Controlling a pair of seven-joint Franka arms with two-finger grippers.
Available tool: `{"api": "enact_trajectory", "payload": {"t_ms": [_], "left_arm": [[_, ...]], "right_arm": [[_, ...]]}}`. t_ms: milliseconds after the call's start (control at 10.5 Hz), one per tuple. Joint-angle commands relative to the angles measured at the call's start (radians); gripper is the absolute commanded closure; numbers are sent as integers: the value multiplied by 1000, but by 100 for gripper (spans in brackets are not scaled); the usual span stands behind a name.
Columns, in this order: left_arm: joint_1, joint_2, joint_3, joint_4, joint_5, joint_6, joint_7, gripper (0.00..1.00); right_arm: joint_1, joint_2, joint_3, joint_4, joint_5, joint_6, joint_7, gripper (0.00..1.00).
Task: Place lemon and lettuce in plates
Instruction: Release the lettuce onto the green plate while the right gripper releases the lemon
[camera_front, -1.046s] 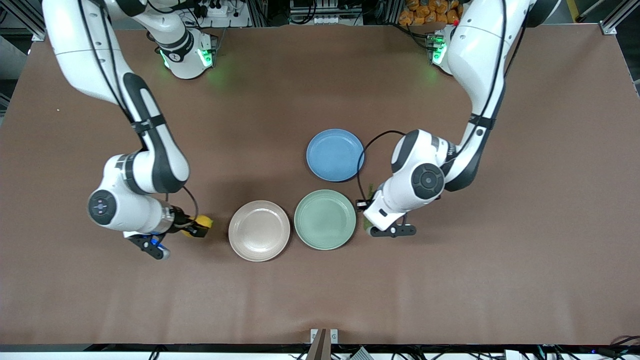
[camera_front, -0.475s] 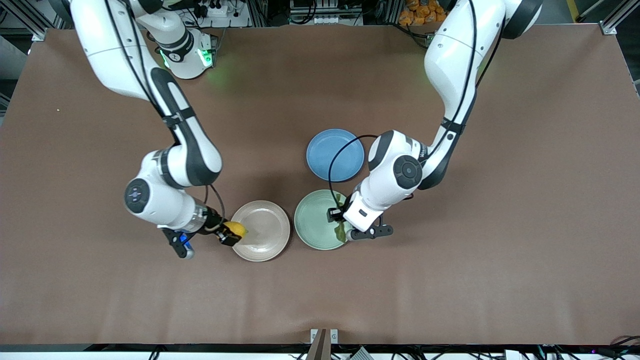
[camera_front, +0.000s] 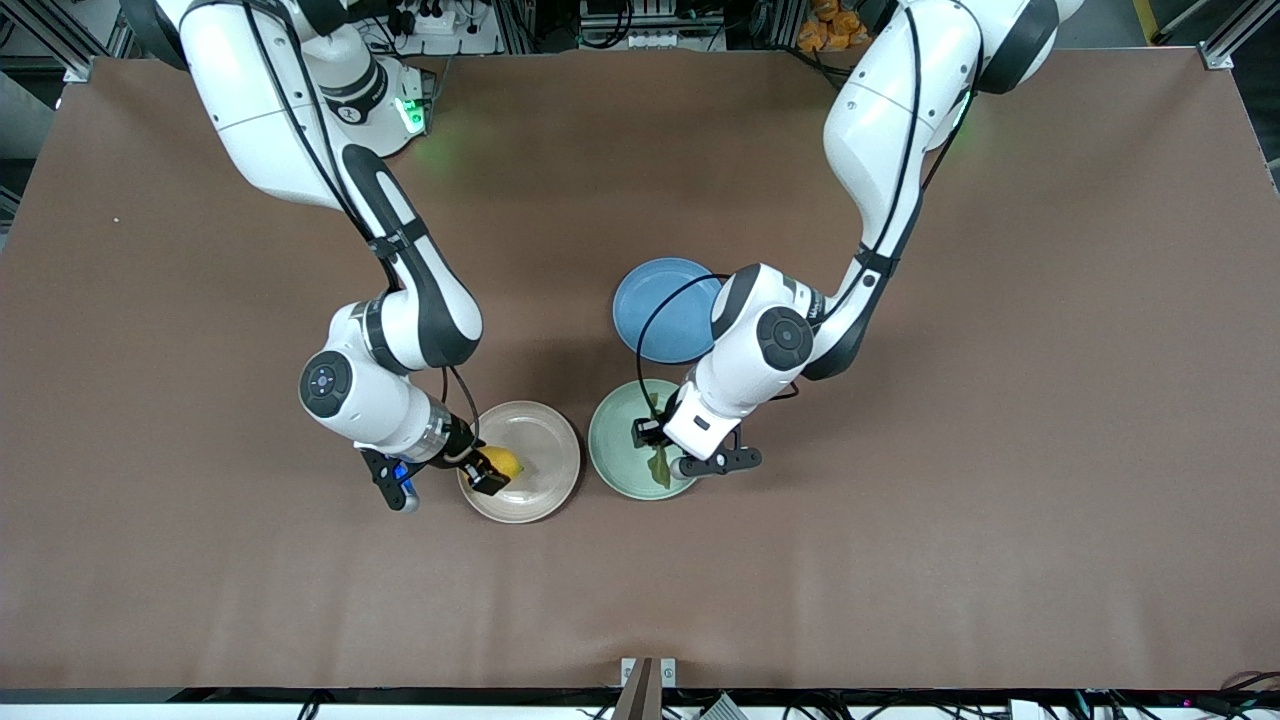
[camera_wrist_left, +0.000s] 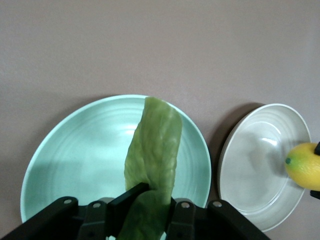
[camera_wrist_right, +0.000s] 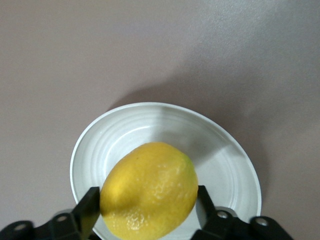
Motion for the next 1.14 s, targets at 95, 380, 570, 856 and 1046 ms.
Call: {"api": "enact_trajectory", "payload": {"t_ms": [95, 380, 570, 856, 1046], "left_arm": [[-16, 17, 6, 28, -22, 8, -18, 55], [-10, 6, 7, 26, -22, -4, -21, 17], [-8, 3, 7, 28, -20, -21, -21, 15], [-5, -14, 15, 28, -14, -100, -20, 16], [5, -26, 21, 31, -6, -183, -14, 16]], "right_arm": [[10, 13, -9, 12, -29, 4, 11, 0], [3, 7, -11, -5, -124, -6, -22, 0], [-25, 2, -11, -19, -251, -29, -89, 0], [-88, -28, -9, -15, -255, -164, -325, 0], [-105, -42, -11, -19, -259, -189, -418, 0]]}}
